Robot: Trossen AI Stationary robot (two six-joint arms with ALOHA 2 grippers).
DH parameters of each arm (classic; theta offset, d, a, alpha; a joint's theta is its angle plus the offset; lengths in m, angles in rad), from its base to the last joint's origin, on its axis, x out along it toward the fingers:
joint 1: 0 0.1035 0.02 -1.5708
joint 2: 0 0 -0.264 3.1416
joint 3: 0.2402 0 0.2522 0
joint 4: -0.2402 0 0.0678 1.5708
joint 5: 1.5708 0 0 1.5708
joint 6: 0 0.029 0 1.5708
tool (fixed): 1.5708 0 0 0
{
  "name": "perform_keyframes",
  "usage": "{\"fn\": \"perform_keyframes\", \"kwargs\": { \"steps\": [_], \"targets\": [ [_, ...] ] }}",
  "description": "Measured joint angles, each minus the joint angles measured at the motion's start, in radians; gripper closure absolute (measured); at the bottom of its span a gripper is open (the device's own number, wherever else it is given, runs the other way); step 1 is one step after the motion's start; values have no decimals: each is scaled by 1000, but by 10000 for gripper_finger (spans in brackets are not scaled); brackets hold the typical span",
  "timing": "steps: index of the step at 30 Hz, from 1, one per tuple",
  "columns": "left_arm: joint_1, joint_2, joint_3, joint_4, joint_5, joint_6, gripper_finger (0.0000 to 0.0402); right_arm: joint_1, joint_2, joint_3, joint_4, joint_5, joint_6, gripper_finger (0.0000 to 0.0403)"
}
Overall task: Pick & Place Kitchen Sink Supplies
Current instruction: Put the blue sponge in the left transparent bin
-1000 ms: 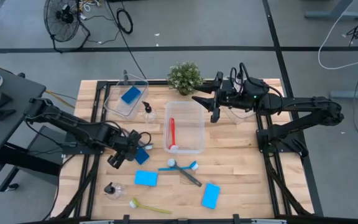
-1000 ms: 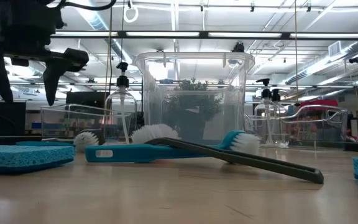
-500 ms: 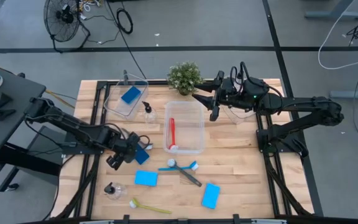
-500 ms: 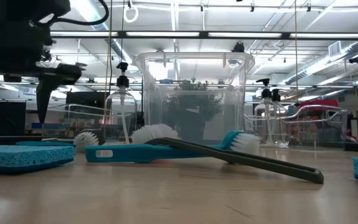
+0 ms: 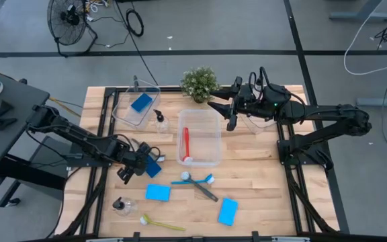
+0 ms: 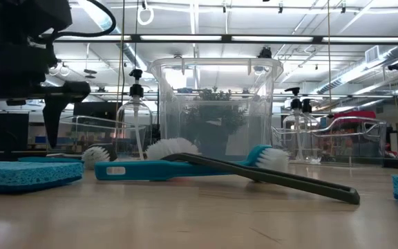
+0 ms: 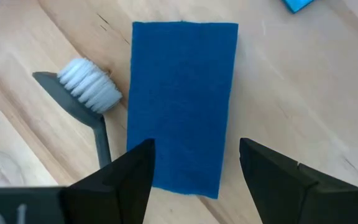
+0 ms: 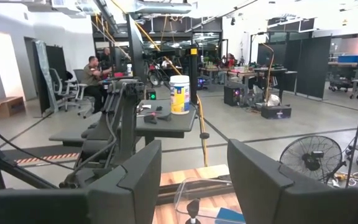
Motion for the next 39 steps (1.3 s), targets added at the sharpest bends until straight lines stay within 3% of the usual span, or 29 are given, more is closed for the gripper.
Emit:
{"fn": "perform_keyframes", "kwargs": {
  "steps": [18, 28, 39],
  "targets": [
    [3, 0, -54, 36, -15, -3, 169, 0, 0, 0, 0, 1, 0, 218],
    [3, 0, -54, 36, -14, -27, 253, 0, 0, 0, 0, 3, 0, 218],
    [3, 41, -51, 43, 13, -44, 305, 0, 0, 0, 0, 3, 0, 218]
  ]
}}
